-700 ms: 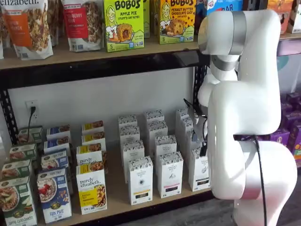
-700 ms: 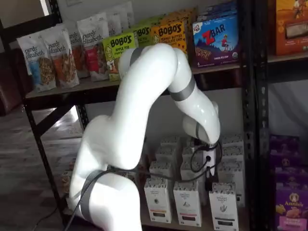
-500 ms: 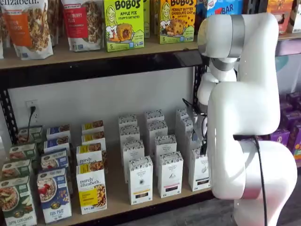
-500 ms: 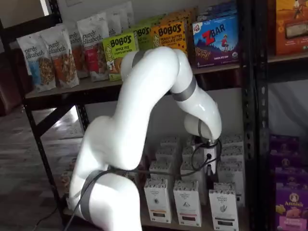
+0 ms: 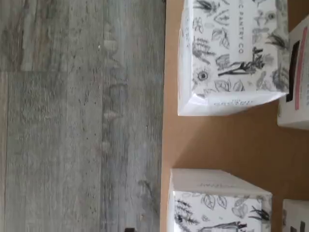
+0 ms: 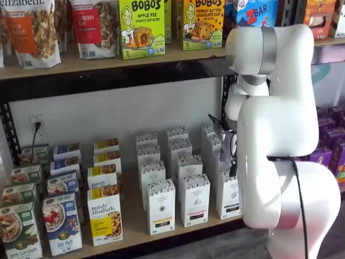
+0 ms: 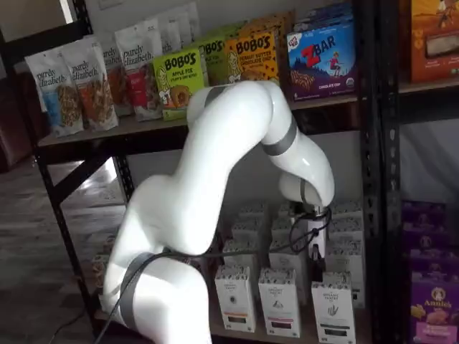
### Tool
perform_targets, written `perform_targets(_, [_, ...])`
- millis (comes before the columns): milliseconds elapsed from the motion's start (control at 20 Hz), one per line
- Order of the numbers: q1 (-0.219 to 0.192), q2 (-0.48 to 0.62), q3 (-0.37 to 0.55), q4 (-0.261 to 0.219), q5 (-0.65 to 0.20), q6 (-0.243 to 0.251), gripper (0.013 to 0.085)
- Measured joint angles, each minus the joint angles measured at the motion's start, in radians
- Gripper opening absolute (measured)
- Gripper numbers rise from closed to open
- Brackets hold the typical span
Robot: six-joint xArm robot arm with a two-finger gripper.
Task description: Pick up the white box with a green strip in the middle, on the bottom shelf, the sixth box from the left
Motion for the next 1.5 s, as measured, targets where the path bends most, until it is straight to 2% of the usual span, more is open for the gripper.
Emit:
perform_targets(200, [0.000, 0.032, -0.028, -0.031, -0.004, 0.026, 0.0850])
perform_targets(900, [0.009, 0.153, -0.162, -0.085, 0.014, 0.079, 0.0850])
perform_targets(1500, [0.014, 0.189, -0.159, -0.174, -0.034, 0.161, 0.0850])
